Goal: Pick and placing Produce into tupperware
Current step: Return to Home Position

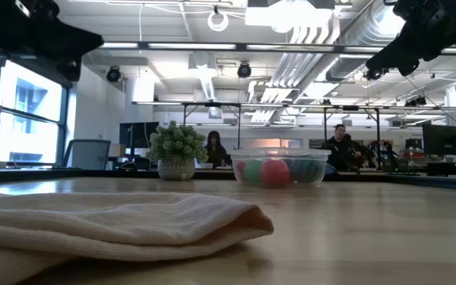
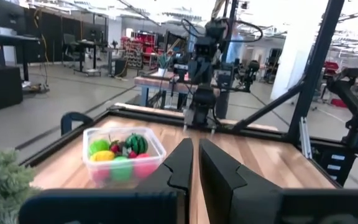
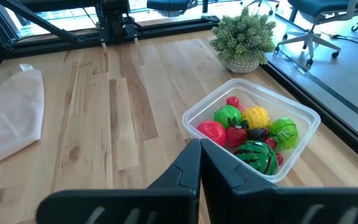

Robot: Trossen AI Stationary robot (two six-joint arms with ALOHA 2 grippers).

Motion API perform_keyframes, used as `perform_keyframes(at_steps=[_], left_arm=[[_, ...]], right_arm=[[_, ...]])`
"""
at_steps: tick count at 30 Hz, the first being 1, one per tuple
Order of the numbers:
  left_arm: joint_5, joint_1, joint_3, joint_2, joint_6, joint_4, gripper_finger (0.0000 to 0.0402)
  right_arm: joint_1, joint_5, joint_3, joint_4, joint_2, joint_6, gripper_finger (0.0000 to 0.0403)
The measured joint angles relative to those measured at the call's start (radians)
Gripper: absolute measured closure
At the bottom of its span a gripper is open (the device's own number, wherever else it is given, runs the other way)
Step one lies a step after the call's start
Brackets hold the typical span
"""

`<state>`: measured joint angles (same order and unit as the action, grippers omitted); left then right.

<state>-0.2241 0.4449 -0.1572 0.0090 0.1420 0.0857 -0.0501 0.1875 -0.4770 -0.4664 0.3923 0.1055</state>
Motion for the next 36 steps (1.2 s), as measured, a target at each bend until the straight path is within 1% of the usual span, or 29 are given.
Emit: perform_keyframes(at_steps=[5,9,18,22,36], left_arm=[[0.007,0.0,0.053,0.0,0.015,-0.018,0.0385],[0.008,0.0,0.072,0.0,0.02,-0.013,0.0385],[0.02,0.0,0.075,0.0,0.021,0.12,0.0385],[0.038,0.0,0.075,0.0,0.02,0.119,0.0385],[0.038,0.0,0.075,0.0,0.02,0.118,0.0385]], right_arm=[[0.0,0.0,0.0,0.0,0.0,0.0,0.0402],[0.0,0.0,0.0,0.0,0.0,0.001,0.0402],[0.0,0.0,0.0,0.0,0.0,0.001,0.0402],[0.0,0.001,0.0,0.0,0.0,0.001,0.0402],[0.0,0.001,0.0,0.0,0.0,0.0,0.0402]])
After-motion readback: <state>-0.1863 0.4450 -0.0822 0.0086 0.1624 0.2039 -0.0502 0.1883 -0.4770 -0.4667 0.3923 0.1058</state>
